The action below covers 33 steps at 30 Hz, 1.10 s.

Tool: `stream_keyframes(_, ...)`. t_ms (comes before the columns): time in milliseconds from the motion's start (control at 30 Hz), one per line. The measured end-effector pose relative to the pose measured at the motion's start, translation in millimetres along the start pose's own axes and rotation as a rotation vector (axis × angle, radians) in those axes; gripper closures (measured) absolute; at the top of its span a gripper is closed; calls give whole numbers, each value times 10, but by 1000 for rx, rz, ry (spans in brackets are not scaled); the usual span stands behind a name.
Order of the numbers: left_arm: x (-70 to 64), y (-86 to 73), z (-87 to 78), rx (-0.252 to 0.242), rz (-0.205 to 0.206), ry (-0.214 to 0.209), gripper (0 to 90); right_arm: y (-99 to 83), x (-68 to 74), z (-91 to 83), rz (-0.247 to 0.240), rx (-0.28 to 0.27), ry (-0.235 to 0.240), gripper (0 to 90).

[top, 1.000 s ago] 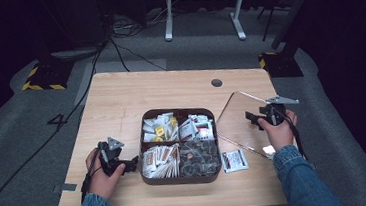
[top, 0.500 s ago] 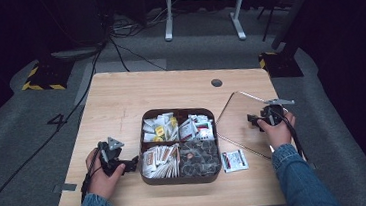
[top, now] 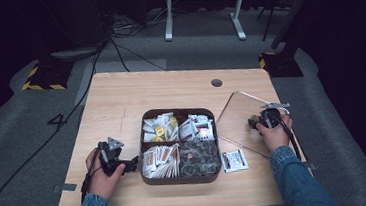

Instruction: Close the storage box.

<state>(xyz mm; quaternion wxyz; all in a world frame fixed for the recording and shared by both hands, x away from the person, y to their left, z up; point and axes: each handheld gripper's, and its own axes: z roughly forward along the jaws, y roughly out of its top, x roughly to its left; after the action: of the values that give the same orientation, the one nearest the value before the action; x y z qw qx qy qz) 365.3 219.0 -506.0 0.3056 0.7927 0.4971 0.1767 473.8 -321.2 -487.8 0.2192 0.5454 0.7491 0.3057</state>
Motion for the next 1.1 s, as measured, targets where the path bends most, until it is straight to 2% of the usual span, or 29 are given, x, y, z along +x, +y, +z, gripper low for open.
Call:
stream_keyframes(667, 0, 0, 0, 0, 0, 0, 1, 6, -44, -22, 6, 6, -1, 590)
stream_keyframes(767, 0, 0, 0, 0, 0, 0, 1, 13, -68, -40, 13, 6, 11, 590)
stream_keyframes(1100, 0, 0, 0, 0, 0, 0, 2, 104, -98, -223, 37, -48, 35, 590)
